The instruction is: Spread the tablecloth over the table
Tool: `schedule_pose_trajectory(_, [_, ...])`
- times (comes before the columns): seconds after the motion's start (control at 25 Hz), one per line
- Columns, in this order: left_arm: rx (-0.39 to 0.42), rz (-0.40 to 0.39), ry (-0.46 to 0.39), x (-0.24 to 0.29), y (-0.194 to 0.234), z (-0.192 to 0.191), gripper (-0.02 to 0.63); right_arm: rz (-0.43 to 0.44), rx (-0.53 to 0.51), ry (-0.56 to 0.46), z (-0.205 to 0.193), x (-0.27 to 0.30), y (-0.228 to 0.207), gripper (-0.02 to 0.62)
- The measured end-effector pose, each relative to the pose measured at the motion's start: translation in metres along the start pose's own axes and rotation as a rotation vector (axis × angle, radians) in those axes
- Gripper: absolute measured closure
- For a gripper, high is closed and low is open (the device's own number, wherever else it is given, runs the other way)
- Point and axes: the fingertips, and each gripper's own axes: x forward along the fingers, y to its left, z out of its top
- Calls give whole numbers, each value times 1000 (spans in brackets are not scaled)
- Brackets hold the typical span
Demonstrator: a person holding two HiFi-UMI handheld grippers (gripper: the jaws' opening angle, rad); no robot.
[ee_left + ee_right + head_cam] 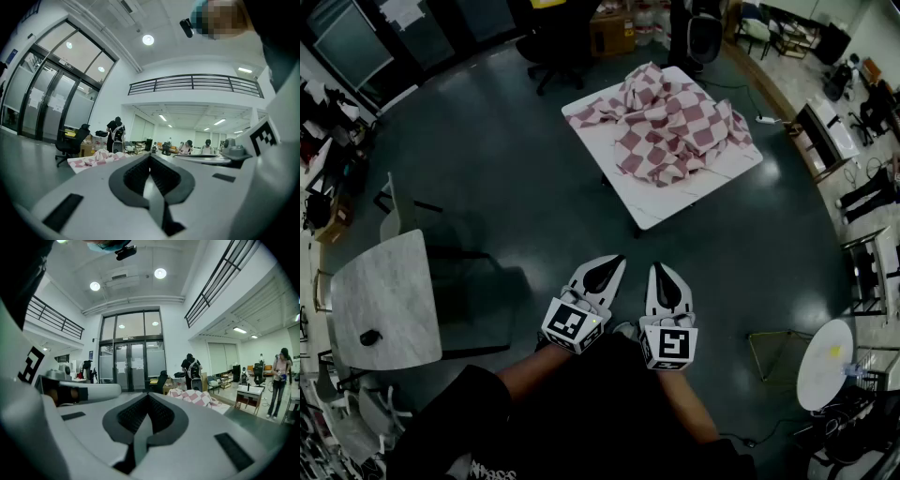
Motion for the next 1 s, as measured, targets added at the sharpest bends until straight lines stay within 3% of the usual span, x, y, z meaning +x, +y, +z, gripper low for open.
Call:
schedule_pose_trajectory(0.44, [-28,11,6,5,44,-8,589,46,40,-6,-10,48,8,578])
schedule_pose_trajectory(0.6, [-48,50,23,8,88,-13,589,54,32,49,-24,77,22,578])
schedule_pose_trajectory(1.0, [-92,-7,18,55,220,4,589,9,0,116,-18,210,35,578])
